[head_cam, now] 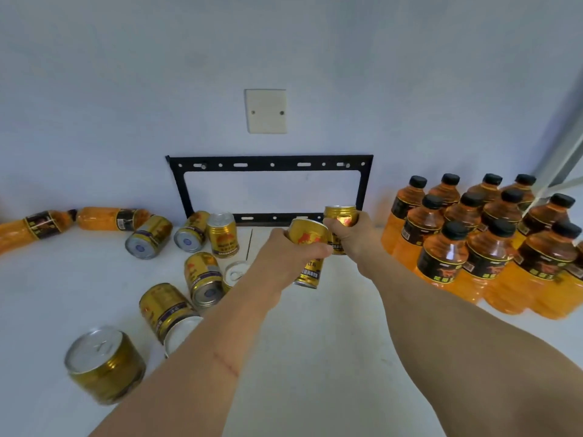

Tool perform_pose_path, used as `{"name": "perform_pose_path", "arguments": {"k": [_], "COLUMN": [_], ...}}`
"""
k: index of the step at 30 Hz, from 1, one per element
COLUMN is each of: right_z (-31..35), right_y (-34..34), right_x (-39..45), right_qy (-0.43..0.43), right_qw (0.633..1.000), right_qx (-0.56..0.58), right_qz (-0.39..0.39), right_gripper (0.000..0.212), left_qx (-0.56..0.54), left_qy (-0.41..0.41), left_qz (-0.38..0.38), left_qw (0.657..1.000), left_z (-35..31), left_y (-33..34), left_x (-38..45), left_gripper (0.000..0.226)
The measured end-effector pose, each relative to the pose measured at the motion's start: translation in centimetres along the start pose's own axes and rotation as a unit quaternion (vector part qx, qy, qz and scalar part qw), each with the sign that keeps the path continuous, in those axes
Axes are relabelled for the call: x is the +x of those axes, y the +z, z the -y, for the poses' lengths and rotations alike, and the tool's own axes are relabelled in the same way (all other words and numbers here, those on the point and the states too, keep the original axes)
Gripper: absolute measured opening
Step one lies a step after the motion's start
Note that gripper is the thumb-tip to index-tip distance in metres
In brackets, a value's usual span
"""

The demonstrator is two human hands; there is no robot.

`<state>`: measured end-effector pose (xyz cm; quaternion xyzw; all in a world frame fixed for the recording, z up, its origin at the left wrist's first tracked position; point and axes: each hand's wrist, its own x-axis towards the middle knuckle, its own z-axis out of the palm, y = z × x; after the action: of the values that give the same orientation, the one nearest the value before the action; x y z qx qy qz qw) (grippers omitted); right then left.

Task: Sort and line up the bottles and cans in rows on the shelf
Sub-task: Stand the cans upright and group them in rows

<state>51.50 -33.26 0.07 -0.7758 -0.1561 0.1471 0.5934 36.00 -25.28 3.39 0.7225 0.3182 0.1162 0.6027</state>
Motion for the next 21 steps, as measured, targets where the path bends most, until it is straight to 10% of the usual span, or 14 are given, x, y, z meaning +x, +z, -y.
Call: {"name": "perform_pose_path", "arguments": {"k": [21], "right_z": [-7.3], "right_y": [1.5], "right_x": [7.9], "right_qy": [0.003], "right_qw": [0.999], "right_qx": [0.017], "right_qz": [0.029], "right_gripper": [0.085], "left_qx": [-0.009], "left_qy": [-0.041], "left_qz": [-0.072], "left_qw": [0.997], "left_z": [4.5], "left_y": [4.6], "left_x": [9.9], "left_gripper": [0.065]}}
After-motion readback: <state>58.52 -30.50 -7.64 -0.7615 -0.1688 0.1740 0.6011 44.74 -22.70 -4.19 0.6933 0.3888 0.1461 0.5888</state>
